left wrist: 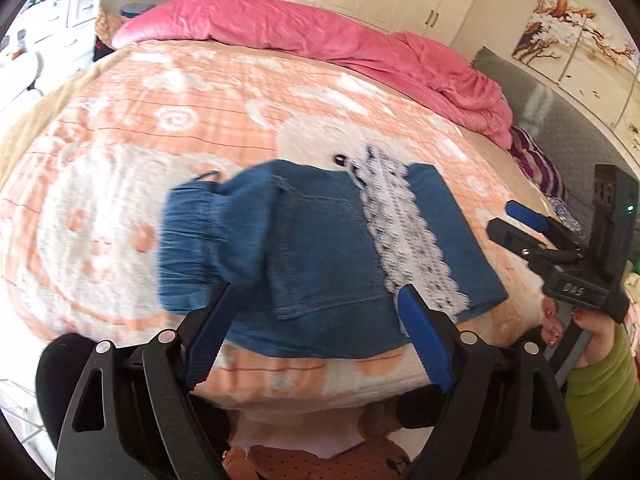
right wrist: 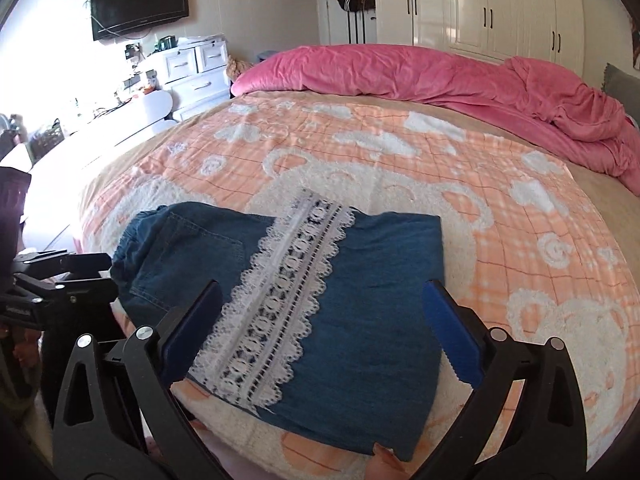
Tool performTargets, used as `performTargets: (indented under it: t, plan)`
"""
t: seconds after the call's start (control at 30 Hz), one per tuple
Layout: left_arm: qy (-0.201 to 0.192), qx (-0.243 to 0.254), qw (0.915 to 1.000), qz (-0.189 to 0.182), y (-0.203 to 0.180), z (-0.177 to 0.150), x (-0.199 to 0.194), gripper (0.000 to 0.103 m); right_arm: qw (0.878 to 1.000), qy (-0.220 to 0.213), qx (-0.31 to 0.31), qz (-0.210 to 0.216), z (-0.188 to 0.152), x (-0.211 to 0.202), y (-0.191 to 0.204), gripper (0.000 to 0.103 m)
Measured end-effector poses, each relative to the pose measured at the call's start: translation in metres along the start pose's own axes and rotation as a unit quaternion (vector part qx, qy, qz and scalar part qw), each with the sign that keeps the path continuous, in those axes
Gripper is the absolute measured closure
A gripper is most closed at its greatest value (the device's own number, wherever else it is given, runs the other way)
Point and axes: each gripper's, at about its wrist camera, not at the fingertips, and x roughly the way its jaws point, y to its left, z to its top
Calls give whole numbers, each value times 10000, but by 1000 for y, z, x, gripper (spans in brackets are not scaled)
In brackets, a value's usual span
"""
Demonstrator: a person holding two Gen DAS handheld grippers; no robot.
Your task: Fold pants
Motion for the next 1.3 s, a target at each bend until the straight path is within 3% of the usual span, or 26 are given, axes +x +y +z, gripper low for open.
performTargets:
  t: [0.47,0.9,1.0,1.13,1.3]
  plan:
    - [48,-533,9985,102,43,-3,8,13,9972,340,-361,565,48,46,58,9]
    - [-3,-1150,9931,-247,65,-13,22,13,9847,972,-1276,685,65,98,113,9]
    - [-89,-1213,9920,-347,66,-13,25,18,9829,1045,-1275,817,68,104,115,9]
    - [-184,-1270,9912,-324,70,-12,29,50,9785,1180,-1273,1118,79,109,121,9]
    - [-316,-1200,9913,-438,70,-10,31,53,9638,1479,-1576,1559,90,120,138,9]
